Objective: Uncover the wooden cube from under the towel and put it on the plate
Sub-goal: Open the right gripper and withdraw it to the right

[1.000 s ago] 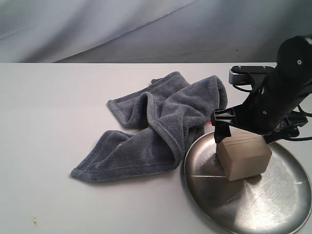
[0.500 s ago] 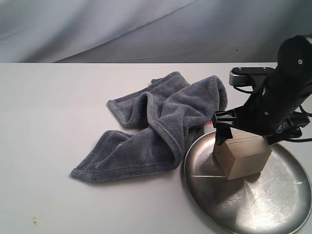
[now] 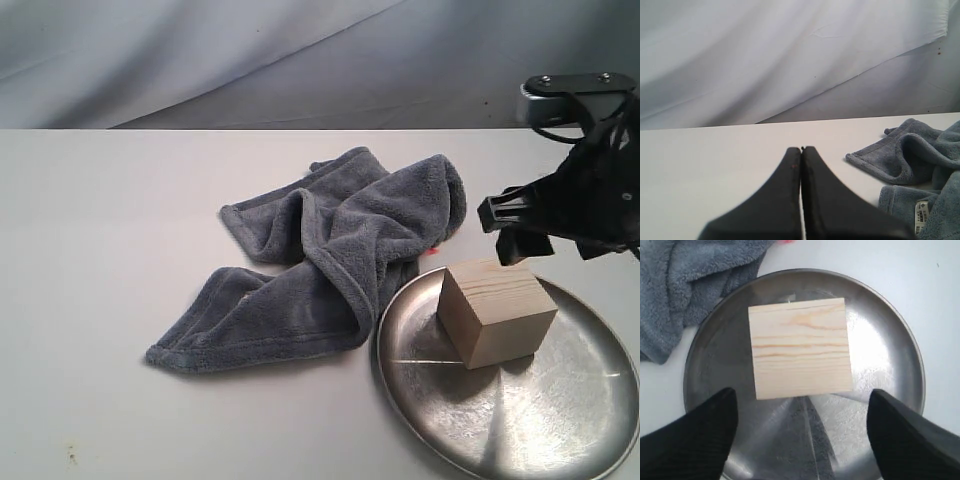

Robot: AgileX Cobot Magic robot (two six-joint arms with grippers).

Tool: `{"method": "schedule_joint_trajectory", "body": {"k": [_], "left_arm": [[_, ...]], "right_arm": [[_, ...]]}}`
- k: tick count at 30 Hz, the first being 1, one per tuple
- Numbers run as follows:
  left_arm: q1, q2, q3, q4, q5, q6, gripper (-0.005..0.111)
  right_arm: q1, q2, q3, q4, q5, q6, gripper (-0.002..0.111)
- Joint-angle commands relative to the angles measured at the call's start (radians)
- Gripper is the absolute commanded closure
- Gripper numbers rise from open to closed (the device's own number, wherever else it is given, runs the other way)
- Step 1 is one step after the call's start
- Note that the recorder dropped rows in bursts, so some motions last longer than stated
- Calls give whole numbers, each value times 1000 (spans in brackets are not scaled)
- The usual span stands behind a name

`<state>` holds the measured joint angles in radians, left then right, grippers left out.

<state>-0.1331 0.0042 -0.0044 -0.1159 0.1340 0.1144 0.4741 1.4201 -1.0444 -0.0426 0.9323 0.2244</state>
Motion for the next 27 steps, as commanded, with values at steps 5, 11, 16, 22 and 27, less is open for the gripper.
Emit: {"method": "schedule_joint_trajectory", "body": {"k": [5,11,16,22,27], "left_arm": [[-5,-4,4,-2,-2,-3,107],[-5,-4,4,-2,-2,-3,107],[-5,-4,4,-2,-2,-3,107],[-5,-4,4,-2,-2,-3,107],[-5,-4,4,-2,-2,-3,107]], "right_arm": [[-8,-218,165,-7,-25,-19,63],[-8,-378,284,79,-130,-10,77],[-8,-488,377,107,-186,-10,89],[-8,-608,451,96,-188,-14,101],[-8,-700,514,63,-228,3,108]]}}
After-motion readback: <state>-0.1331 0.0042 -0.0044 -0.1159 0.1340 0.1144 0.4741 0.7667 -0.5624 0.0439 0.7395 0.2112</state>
